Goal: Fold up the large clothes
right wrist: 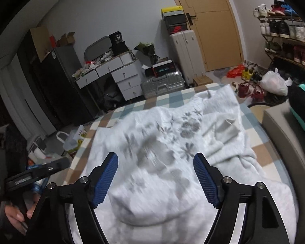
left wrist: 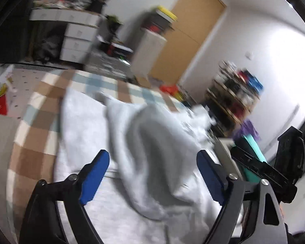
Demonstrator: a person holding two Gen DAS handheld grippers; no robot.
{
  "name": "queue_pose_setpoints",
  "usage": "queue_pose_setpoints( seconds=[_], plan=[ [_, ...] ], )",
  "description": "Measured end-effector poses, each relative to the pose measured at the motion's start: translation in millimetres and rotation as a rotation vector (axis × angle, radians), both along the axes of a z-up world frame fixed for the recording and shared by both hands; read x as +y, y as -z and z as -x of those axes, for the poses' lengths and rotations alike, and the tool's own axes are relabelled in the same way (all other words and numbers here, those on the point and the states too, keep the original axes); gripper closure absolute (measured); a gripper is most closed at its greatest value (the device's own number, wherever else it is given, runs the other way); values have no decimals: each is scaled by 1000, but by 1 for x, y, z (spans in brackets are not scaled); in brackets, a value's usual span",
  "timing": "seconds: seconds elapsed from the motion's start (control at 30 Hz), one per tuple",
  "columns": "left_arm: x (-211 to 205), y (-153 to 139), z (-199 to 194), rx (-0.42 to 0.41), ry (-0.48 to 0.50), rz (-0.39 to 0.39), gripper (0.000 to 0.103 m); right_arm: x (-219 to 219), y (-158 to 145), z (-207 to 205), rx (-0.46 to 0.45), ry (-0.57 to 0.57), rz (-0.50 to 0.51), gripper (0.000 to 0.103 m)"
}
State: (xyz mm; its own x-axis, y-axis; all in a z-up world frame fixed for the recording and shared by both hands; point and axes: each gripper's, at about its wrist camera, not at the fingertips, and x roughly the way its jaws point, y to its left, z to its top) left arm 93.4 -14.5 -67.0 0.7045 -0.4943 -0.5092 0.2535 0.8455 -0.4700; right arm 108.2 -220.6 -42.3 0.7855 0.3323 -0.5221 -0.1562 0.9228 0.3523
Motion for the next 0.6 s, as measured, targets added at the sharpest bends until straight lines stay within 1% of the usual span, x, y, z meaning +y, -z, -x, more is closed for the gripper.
queue_pose_setpoints(
  seconds=[0.03,0.1,0.13,0.2,0.23,0.27,0.3,0.33,0.37,0.4,0.47,0.53,0.6],
  plan=[
    [2,7,-3,21,-15,-7,18,7,3,-14,24,-20,-12,19],
    [8,26,-13,124,-20,-23,18,17,13,-34,67,-31,-23,19],
    [7,31,-17,158,-17,-27,18,25,20,-46,100,-48,-34,19],
    [7,41,-25,202,-36,-49,18,37,37,-71,164,-69,-76,20],
    [5,43,-27,213,-37,-64,18,38,45,-78,190,-47,-98,20],
    [4,43,-29,221,-40,-81,18,36,56,-87,233,-9,-143,22],
    [4,44,-30,228,-49,-92,18,34,63,-92,255,-8,-181,28],
    [5,45,-28,235,-56,-95,18,35,69,-98,279,-28,-208,58],
    [3,44,-26,244,-58,-94,18,39,72,-104,313,-58,-189,87],
    [3,45,-22,253,-53,-89,18,41,72,-107,327,-65,-152,87],
    [4,44,-22,261,-45,-77,18,43,60,-105,301,-76,-76,90],
    [4,41,-18,248,-51,-82,18,44,39,-99,247,-62,38,93],
    [9,40,-9,243,-42,-96,18,41,14,-88,171,-36,154,93]
  ],
)
